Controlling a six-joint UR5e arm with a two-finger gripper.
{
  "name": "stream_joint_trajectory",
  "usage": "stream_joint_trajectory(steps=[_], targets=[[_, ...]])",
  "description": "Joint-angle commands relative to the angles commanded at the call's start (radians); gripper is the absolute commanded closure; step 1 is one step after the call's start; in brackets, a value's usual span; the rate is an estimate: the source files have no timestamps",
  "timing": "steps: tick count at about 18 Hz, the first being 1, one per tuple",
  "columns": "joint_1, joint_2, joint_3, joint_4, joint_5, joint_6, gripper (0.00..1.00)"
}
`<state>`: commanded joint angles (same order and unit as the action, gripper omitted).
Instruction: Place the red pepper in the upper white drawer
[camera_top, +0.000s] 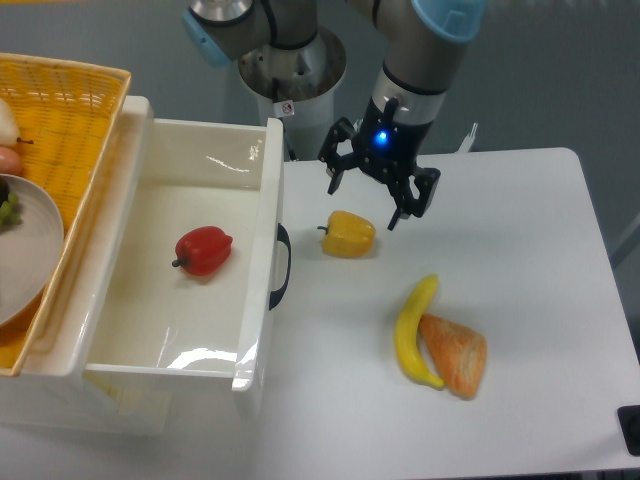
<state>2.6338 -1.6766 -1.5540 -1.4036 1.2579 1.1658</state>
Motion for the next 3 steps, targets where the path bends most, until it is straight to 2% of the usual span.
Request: stream_joint_trajectory(steps=[3], targets=[[-0.005,-0.005,0.009,0.008,0.000,0.000,0.00]])
